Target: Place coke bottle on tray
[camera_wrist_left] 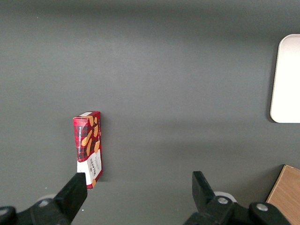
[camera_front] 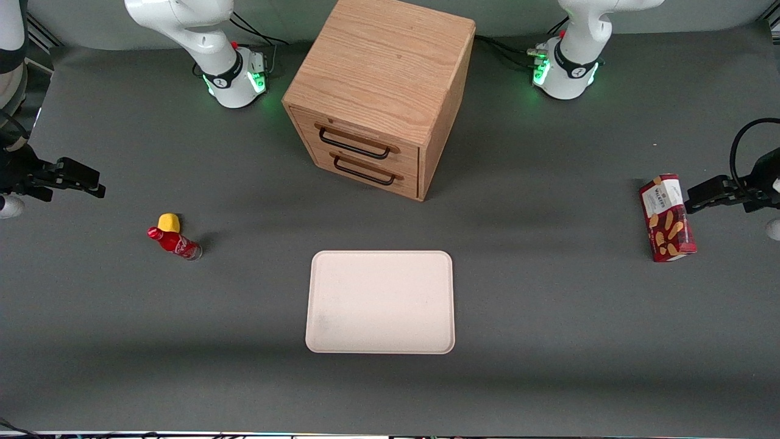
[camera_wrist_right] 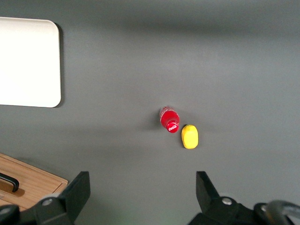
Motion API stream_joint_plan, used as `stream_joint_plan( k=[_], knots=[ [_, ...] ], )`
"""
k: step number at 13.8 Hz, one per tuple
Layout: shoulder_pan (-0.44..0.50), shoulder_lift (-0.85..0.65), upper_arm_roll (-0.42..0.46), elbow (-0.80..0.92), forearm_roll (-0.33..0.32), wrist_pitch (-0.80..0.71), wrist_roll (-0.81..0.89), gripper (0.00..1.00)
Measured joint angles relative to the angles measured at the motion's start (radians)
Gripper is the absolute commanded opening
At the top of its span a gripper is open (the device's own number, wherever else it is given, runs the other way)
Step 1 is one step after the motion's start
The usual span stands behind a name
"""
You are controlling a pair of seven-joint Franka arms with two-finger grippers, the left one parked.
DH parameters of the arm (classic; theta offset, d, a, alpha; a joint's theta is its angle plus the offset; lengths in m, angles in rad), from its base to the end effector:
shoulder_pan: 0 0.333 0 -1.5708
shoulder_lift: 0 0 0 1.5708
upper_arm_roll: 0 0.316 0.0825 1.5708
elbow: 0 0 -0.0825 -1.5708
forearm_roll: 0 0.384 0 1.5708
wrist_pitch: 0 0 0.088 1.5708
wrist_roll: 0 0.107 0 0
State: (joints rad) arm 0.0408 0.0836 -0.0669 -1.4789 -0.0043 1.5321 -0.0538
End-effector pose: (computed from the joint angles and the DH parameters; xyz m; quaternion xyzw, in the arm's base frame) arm 0.5764 -0.0138 0.6172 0.9998 0.0139 -0.0153 0.0043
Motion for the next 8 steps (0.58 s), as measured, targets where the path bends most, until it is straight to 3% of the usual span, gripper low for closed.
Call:
stream_joint_plan(
  k=[8],
  knots=[
    [-0.005, -0.002, -0.003, 0.0, 0.0, 0.02, 0.0, 1.0]
  ],
)
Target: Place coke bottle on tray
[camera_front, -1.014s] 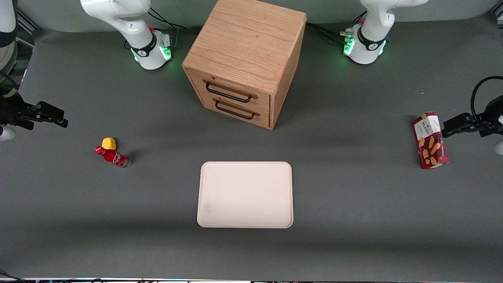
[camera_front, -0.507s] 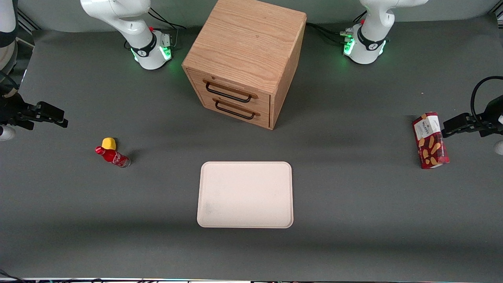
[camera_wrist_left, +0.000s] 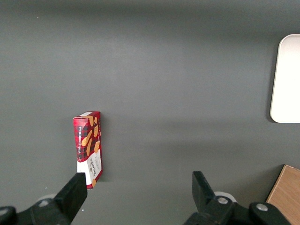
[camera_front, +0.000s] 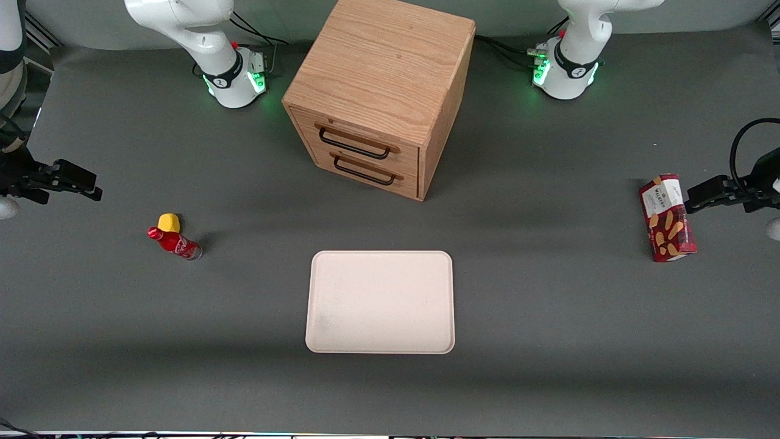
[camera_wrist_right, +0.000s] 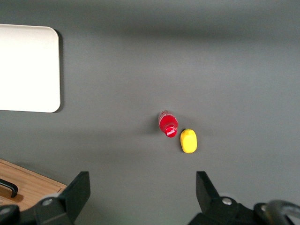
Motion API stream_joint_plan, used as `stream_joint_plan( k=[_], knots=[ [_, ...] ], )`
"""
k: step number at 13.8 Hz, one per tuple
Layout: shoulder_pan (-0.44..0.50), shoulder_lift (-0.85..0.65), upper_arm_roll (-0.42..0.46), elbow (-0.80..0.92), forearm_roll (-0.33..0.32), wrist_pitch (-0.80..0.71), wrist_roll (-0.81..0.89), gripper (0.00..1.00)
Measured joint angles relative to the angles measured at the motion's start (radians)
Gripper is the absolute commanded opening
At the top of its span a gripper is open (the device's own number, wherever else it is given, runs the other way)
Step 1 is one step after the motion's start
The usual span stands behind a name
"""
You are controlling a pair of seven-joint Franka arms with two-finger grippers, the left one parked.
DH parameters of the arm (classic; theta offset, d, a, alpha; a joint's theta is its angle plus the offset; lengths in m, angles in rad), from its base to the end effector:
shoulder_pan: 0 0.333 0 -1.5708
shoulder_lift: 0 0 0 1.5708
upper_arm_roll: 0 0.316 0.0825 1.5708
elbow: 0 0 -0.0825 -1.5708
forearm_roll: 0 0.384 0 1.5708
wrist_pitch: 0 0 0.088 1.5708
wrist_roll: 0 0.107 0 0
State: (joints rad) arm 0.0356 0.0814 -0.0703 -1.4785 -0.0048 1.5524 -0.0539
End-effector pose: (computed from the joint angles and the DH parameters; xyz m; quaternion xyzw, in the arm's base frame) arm 0.5778 -0.0188 0.6204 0.9999 0.0097 -0.0039 0.0051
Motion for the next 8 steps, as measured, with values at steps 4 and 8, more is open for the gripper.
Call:
stream_joint_plan(
  k=[4, 8],
  knots=[
    [-0.013, -0.03, -0.018, -0.009, -0.005, -0.003, -0.028, 1.0],
    [-0.023, -0.112, -0.05, -0.105, -0.005, 0.015, -0.071, 1.0]
  ],
)
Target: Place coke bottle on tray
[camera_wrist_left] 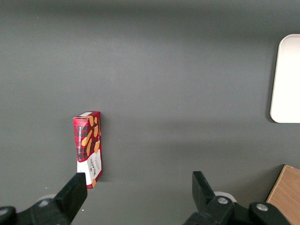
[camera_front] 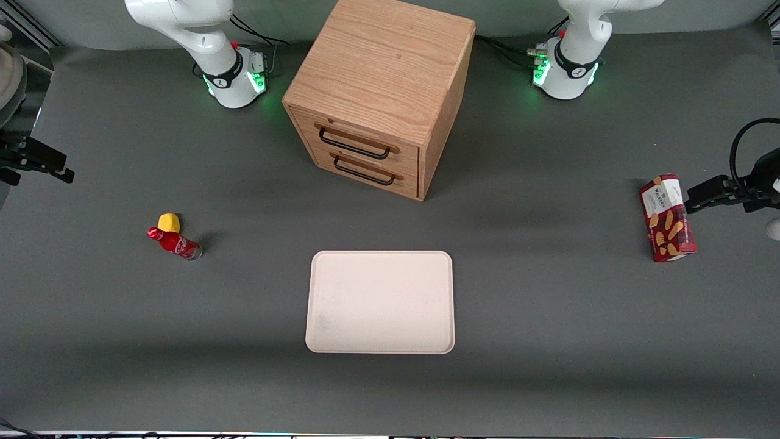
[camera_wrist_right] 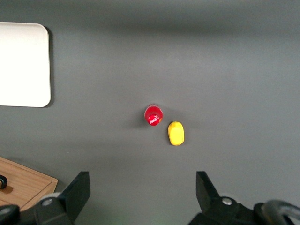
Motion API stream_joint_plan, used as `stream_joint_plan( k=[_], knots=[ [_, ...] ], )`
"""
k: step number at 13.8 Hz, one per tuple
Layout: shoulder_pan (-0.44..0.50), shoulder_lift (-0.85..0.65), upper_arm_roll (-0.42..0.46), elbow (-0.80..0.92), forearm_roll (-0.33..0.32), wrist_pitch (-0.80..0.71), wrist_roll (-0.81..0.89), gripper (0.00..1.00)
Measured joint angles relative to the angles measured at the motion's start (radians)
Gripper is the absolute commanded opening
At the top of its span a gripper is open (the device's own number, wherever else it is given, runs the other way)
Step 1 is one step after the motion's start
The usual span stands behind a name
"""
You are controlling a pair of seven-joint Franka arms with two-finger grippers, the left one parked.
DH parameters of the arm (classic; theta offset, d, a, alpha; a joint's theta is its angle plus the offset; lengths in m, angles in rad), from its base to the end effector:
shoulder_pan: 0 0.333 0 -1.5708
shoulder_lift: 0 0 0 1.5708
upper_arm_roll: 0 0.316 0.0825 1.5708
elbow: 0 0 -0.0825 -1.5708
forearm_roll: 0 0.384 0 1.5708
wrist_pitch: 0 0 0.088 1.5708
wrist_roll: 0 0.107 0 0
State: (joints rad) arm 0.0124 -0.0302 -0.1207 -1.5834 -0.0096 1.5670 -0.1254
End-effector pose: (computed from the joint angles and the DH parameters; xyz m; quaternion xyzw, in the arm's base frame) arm 0.5415 -0.0610 0.6347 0.9999 0.0085 0.0064 0.0037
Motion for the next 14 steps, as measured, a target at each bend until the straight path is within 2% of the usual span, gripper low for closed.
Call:
stream_joint_plan(
  k=[14],
  knots=[
    [0.0, -0.008, -0.007, -0.149, 0.0, 0.159, -0.057, 1.0]
  ],
)
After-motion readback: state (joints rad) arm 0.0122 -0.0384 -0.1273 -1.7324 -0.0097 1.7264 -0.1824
